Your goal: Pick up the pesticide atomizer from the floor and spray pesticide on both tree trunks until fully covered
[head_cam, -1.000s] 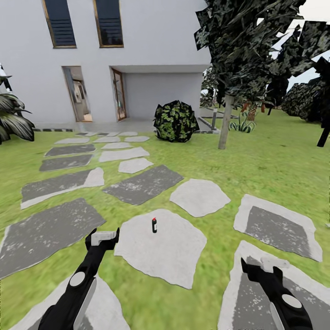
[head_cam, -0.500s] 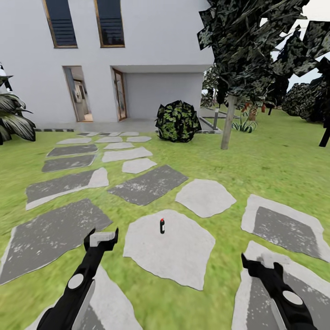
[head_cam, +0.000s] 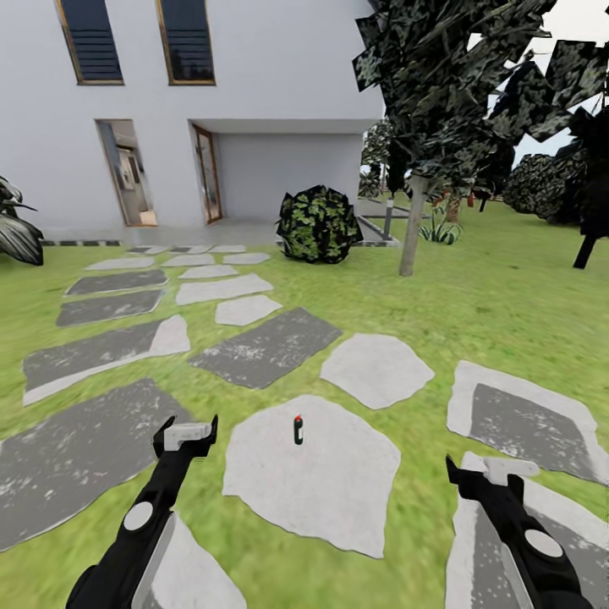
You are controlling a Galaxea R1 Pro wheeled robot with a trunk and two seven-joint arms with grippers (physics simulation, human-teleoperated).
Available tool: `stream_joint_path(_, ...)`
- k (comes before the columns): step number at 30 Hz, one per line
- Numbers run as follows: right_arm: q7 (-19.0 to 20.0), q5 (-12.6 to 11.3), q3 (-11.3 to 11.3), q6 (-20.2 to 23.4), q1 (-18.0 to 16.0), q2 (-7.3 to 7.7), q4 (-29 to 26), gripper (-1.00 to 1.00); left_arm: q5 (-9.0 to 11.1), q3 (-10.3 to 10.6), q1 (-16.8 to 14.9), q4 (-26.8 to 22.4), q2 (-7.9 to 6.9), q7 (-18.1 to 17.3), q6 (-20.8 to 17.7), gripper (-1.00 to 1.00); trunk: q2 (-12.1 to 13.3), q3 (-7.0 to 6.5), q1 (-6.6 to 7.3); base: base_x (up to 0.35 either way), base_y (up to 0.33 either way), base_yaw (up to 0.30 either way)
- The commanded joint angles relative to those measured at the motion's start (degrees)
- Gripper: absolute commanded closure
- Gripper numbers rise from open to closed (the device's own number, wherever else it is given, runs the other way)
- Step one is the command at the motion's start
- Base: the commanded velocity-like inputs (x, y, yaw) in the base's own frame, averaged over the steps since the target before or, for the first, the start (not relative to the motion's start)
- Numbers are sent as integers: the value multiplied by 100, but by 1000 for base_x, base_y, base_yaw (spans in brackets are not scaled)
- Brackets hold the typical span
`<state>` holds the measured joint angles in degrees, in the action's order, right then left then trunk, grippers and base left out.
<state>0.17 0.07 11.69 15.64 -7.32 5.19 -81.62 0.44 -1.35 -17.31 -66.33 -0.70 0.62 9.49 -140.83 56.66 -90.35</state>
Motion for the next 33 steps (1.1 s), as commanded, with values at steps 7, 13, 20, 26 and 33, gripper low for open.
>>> stream_joint_path(7,0,2,0,0,0,0,-94,-100,1,-2,0,2,0,0,0,-100,0,0,0,237,227,-288)
stream_joint_path(13,0,2,0,0,1,0,-99,-100,7,-3,0,0,0,-2,-3,-100,0,0,0,216,242,-291)
stream_joint_path(20,0,1,0,0,2,0,-100,-100,9,2,0,-1,0,-7,-2,-100,0,0,0,195,251,-292)
stream_joint_path(26,0,1,0,0,1,0,-100,-100,9,2,0,1,0,-11,0,-100,0,0,0,63,292,-235)
stream_joint_path(33,0,2,0,0,2,0,-100,-100,15,3,0,0,0,-17,0,-100,0,-2,0,3,307,-58)
